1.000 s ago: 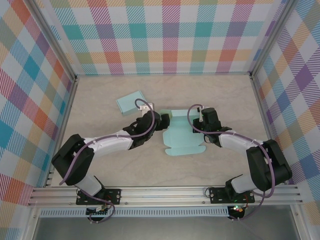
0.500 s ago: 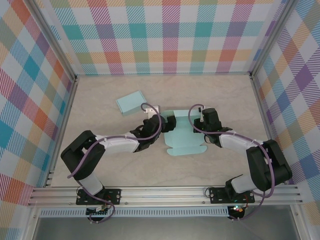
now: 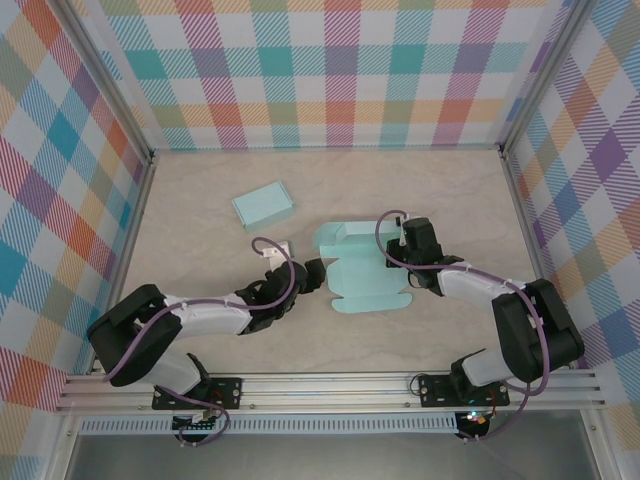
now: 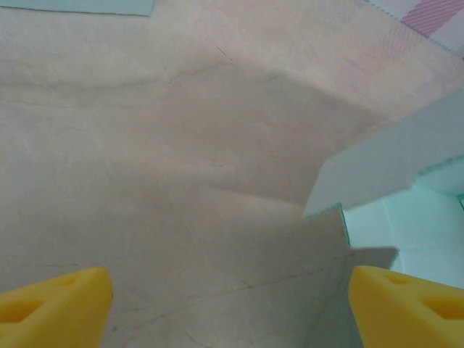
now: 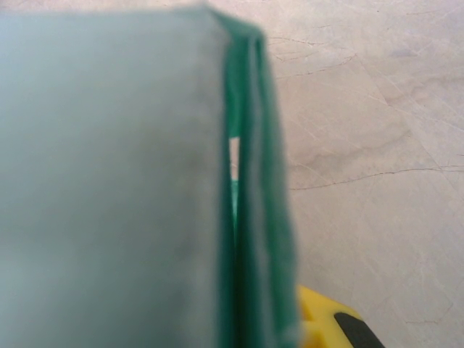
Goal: Fold the paper box
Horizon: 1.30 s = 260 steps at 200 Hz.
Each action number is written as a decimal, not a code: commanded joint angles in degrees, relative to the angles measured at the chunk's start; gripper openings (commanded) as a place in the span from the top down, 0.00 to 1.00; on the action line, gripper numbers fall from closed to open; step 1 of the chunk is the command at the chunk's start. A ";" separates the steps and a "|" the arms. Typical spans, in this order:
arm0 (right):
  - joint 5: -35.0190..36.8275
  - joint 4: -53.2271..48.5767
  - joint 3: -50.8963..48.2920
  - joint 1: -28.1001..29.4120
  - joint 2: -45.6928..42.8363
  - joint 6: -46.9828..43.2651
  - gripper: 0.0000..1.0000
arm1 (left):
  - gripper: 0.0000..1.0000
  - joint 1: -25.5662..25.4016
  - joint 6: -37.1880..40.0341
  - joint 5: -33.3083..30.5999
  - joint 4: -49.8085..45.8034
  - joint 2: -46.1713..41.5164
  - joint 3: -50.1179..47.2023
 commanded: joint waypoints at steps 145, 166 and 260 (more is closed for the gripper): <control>-0.39 2.09 -1.21 0.31 -0.87 0.09 1.00 | 0.42 -3.16 5.76 3.54 7.22 8.97 12.12; -0.39 2.06 -1.22 0.30 -0.96 0.05 1.00 | 0.43 -3.21 4.57 2.93 5.50 8.87 12.41; -0.74 2.40 -1.23 0.31 -0.59 0.05 1.00 | 0.29 -1.76 -1.13 2.82 -6.28 7.68 14.75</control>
